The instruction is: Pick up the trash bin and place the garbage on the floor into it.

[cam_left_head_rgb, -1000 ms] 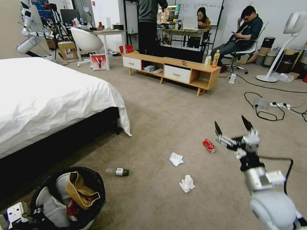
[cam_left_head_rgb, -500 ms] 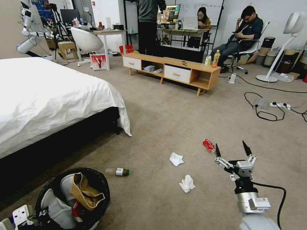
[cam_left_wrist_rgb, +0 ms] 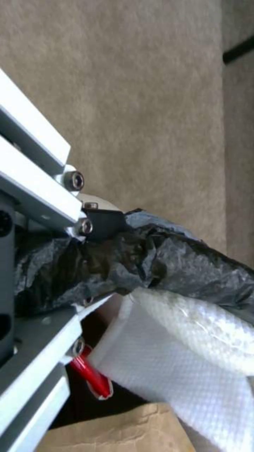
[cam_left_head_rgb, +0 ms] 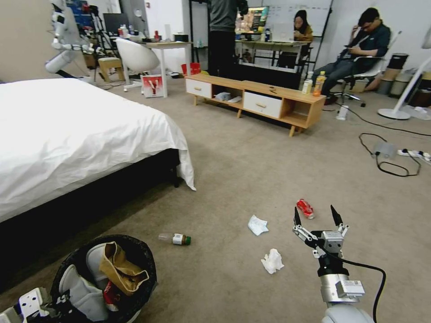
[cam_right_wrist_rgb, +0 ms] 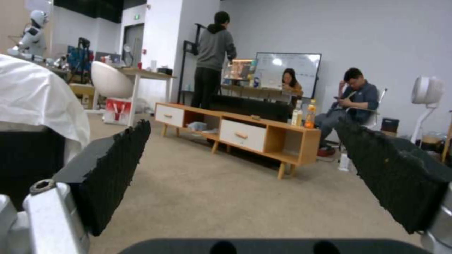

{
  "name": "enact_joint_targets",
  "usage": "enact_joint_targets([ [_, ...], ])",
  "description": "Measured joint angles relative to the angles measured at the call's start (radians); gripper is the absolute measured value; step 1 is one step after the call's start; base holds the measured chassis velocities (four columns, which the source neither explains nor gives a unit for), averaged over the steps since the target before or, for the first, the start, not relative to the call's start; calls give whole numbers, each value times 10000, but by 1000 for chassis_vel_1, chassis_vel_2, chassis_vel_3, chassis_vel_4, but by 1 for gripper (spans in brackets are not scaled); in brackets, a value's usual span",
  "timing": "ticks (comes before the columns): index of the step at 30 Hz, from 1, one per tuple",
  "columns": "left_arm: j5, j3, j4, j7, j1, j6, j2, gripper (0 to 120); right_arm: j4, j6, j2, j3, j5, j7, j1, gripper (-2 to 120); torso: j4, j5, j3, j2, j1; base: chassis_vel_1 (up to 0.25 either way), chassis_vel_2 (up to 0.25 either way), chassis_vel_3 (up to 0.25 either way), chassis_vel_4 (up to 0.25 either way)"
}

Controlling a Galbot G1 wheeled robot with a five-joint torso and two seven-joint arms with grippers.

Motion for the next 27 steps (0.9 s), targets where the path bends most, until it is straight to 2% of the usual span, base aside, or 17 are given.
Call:
enact_joint_targets([
  [27, 162, -100, 92, 120, -7, -46, -33, 3, -124, -89, 194, 125, -123, 77, 5, 100, -2, 0, 0, 0, 0, 3, 4, 4, 3],
])
